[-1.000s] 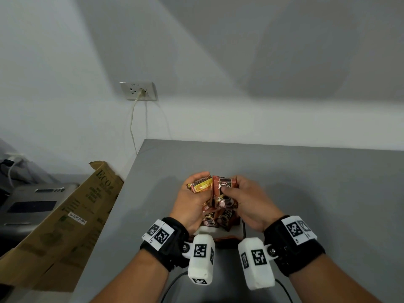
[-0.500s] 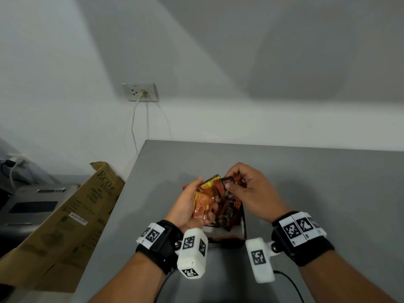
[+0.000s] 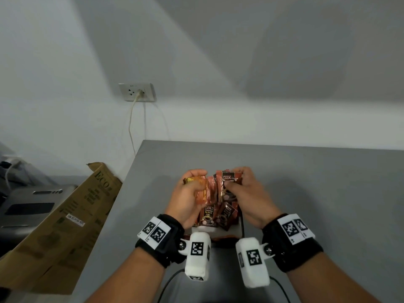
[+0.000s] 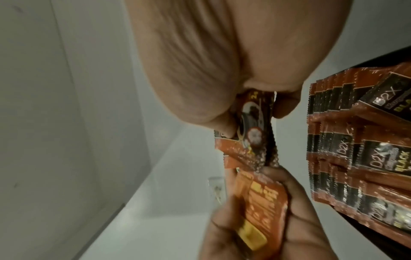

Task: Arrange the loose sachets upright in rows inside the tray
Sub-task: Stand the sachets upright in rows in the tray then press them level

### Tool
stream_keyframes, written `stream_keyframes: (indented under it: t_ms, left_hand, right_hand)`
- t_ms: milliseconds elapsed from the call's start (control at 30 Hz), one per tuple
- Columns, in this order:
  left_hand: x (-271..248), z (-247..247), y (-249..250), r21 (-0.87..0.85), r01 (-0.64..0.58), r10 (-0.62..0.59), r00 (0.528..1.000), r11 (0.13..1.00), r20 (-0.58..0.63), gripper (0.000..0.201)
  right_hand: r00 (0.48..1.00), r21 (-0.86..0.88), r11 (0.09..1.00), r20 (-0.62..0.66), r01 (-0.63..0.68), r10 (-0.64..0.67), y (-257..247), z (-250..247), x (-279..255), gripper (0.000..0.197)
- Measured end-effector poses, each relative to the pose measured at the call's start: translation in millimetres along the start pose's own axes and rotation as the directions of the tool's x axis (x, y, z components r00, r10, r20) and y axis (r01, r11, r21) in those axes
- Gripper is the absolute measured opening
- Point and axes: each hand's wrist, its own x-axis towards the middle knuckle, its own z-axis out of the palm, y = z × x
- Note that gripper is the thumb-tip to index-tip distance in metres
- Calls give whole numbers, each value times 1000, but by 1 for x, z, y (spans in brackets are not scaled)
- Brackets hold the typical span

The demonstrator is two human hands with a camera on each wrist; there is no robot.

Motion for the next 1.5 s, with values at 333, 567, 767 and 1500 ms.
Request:
stream_keyframes:
  t_ms: [333, 567, 767, 1500]
  left_hand:
    - [-3, -7, -9, 43, 6, -8, 999, 999, 51, 47]
    - [-4, -6, -17, 8, 94, -95, 992, 996, 81, 33]
    - [4, -17, -14, -148, 287, -288, 958, 947, 11, 39]
    - [5, -4, -5, -39, -73, 70, 995, 997, -66, 47]
  right_hand:
    - [993, 177, 982, 108, -65, 46, 5, -3, 1, 18]
    - [994, 82, 991, 30, 102, -104, 3, 3, 2, 15]
    - [892, -445, 777, 148, 445, -427, -5, -9, -10, 18]
    - [998, 189, 982, 54, 11, -22, 2, -14, -3, 13]
